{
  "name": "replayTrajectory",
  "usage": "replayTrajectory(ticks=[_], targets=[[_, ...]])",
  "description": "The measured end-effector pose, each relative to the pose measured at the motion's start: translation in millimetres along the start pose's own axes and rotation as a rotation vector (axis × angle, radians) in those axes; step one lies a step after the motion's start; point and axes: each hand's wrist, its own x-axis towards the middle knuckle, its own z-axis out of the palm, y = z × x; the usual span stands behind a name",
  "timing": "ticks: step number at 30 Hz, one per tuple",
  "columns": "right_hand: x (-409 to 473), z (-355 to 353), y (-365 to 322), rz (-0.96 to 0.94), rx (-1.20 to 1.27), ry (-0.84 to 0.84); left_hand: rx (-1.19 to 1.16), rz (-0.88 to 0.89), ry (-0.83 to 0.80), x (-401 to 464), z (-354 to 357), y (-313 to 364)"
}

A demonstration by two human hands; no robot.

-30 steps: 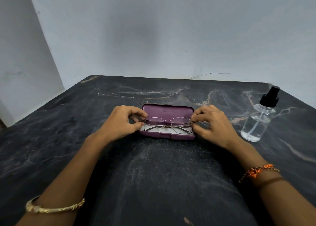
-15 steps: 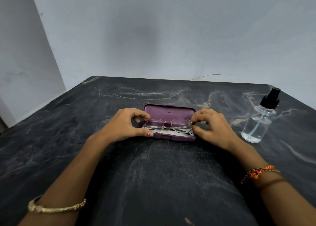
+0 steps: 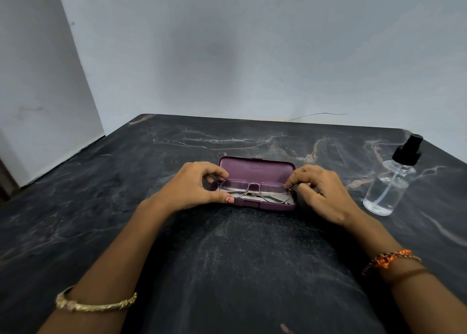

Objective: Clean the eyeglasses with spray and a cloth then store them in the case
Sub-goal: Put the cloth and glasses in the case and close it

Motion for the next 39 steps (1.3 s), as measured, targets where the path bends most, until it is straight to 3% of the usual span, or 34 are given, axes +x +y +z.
replayTrajectory(ticks=[6,12,17,39], targets=[[0,8,4,0.003,0.032,0.165,-0.043,0.002,0.007,0,0,-2],[-2,14,1,0.139,0.199,-0.053,-0.059,0.022,0.021,0,1,-4],[-2,12,4,0.104,0.253,-0.053,-0.048,0.090,0.046,0,2,-7],[-2,6,-4,-0.098,0.351,-0.120,-0.084,0.088,0.005,-1,4,-7]])
